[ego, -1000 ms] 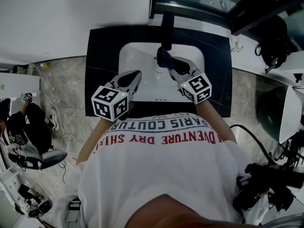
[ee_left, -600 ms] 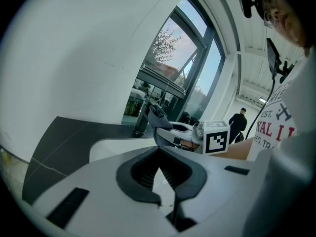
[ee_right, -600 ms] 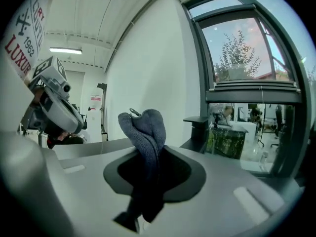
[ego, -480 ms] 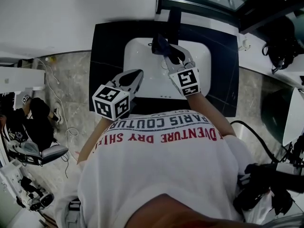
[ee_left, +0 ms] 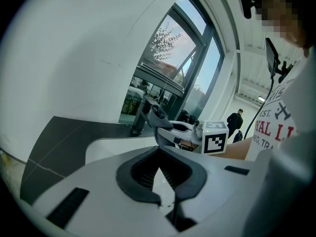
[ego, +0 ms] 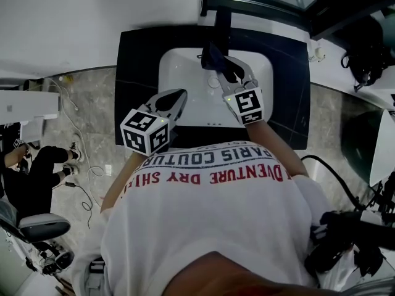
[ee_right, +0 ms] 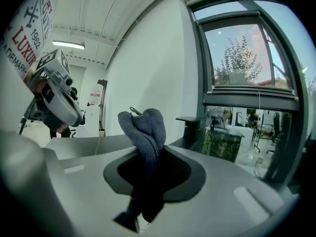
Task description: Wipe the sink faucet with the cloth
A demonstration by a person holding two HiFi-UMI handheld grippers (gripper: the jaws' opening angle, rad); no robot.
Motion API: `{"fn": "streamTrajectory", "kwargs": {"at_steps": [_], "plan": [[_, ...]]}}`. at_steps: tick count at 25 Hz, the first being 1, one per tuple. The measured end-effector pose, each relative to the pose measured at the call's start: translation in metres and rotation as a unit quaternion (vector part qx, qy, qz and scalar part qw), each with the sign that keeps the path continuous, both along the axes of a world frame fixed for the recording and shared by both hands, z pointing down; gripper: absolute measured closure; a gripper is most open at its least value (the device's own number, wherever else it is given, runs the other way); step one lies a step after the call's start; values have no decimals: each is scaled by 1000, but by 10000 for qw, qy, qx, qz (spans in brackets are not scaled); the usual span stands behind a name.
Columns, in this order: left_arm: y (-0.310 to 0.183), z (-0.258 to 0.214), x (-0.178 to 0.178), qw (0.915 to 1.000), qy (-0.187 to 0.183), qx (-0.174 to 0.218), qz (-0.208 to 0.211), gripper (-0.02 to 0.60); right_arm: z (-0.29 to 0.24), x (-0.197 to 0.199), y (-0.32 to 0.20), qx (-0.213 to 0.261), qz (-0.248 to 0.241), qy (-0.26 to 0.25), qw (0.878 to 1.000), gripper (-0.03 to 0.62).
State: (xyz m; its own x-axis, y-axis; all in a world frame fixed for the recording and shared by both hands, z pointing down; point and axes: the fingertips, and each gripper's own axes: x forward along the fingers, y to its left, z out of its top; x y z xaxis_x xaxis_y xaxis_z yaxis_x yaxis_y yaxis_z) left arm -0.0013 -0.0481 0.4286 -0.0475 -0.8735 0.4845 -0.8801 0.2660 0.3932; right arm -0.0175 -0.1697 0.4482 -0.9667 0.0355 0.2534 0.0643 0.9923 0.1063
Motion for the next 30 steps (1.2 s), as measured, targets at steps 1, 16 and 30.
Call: {"fn": "streamTrajectory", "kwargs": {"at_steps": [1, 16, 30], "plan": [[-2, 0, 1, 10000, 1, -2, 13, 580, 0, 4, -3, 11, 28, -5, 10000, 526], [-23, 3, 10, 9999, 1, -108, 101, 581, -18, 28, -42, -1088, 313, -617, 9917, 526], [-34, 17, 11, 9995, 74, -295, 50, 580, -1, 16, -66, -2520, 407, -945, 9622, 526]]}}
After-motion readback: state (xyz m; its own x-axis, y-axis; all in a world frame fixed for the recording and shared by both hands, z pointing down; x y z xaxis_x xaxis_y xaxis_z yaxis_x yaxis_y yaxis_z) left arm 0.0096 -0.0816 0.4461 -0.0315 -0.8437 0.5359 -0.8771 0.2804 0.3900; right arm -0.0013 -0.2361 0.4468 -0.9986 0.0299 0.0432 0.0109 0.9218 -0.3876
